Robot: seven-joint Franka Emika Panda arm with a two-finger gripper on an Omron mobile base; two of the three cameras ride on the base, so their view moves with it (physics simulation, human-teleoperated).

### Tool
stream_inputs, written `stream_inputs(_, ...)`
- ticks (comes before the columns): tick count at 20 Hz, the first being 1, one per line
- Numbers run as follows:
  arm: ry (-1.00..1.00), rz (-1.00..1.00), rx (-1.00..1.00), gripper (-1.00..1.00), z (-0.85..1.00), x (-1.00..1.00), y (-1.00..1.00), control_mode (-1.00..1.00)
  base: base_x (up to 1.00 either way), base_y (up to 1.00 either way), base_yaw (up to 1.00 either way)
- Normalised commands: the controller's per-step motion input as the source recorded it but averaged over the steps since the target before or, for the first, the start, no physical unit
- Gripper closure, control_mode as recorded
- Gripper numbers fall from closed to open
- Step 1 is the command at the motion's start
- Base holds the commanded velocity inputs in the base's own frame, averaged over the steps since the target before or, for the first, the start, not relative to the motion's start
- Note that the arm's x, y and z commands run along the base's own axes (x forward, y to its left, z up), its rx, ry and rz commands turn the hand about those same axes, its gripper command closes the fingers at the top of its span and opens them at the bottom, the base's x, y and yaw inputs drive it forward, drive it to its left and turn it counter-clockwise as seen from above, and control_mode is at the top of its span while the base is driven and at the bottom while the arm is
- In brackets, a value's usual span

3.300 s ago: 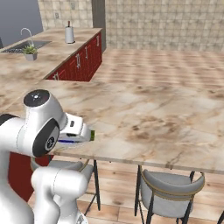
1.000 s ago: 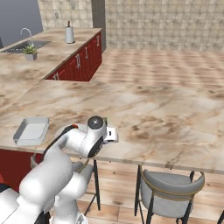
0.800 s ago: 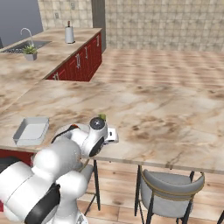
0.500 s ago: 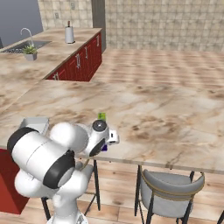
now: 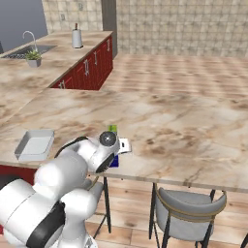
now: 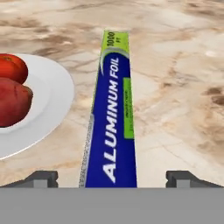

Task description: Retrieve the tupperware and aluminum foil from the cabinet and place them on the dining counter near the plate with tomato and onion to prepare for storing leftovers.

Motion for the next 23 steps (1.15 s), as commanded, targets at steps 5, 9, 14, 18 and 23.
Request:
stream_inputs(5, -0.15, 0.12, -0.1, -1.0, 1.0, -0.35, 0.04, -1.0, 0.0, 0.0, 0.0)
stream_inputs(9, -0.04, 0.11, -0.14, -1.0, 1.0, -0.55, 0.15, -1.0, 0.0, 0.0, 0.0)
stream_inputs(14, 0.0, 0.11, -0.2, -1.0, 1.0, -0.75, 0.41, -1.0, 0.0, 0.0, 0.0)
stream_inputs(18, 0.0, 0.15, -0.21, -1.0, 1.0, -0.64, 0.55, -1.0, 0.0, 0.0, 0.0)
stream_inputs(23, -0.09, 0.13, -0.23, -1.0, 1.0, -0.6, 0.64, -1.0, 0.0, 0.0, 0.0)
